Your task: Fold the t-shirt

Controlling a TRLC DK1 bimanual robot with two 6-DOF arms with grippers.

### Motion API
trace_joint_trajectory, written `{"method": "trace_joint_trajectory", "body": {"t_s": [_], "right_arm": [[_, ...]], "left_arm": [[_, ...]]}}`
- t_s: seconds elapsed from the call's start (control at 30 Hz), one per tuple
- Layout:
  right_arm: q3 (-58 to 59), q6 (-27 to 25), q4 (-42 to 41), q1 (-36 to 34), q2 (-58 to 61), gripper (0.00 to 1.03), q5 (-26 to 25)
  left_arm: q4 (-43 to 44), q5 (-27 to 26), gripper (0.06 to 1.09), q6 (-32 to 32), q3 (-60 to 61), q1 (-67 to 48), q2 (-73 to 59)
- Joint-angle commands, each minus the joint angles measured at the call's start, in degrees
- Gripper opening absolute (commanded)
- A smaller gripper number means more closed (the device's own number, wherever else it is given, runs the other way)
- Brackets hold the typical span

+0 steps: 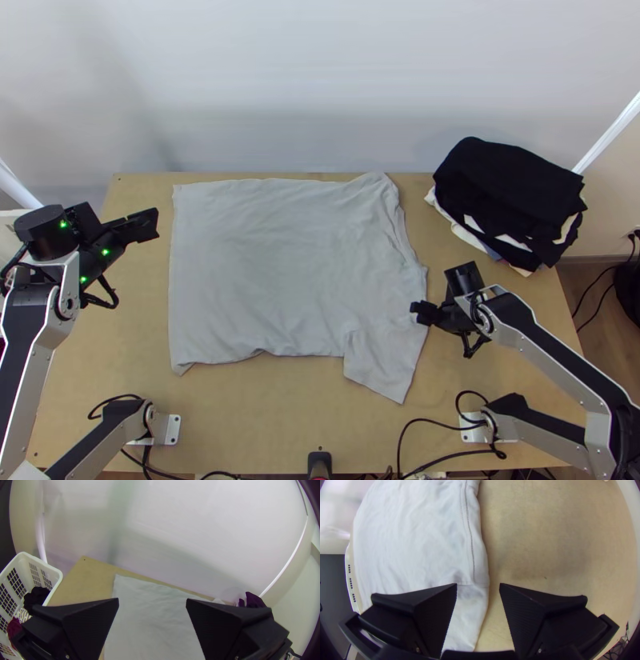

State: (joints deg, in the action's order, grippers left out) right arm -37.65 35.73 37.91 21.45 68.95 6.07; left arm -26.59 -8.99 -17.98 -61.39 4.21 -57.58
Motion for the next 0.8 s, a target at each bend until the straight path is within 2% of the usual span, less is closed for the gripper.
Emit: {"method": "trace_joint_trajectory", "body": {"t_s": [0.0,0.07,0.17,0.27,0.4,0.6,0.77], "right_arm": [[2.1,-0.5,0.3,1.0,1.6,0.58,0.3],[2.5,-0.6,0.1,1.2,2.9,0.57,0.3],[3.1,-0.7,-1.4,1.4,4.3,0.42,0.3],[4.1,-0.7,-3.6,1.4,4.8,0.32,0.2],[5.0,-0.8,-7.3,1.0,4.2,0.05,0.1],[4.9,-0.7,-7.5,0.8,3.2,0.03,-0.2],[4.8,-0.6,-7.6,0.8,2.8,0.03,-0.2]], "left_arm": [[-0.3,-0.3,1.04,0.7,0.8,-0.3,0.6],[-0.3,-0.3,1.04,0.7,1.0,-0.3,0.6],[-0.4,-0.3,1.04,0.9,1.4,-0.3,0.6],[-2.7,-0.4,1.04,3.4,1.5,-0.9,0.5],[-10.3,-0.9,1.04,12.2,1.5,-1.4,0.5],[-19.6,-1.9,1.04,29.1,4.0,1.5,1.7],[-30.5,-3.4,1.04,45.9,7.3,6.8,0.8]]}}
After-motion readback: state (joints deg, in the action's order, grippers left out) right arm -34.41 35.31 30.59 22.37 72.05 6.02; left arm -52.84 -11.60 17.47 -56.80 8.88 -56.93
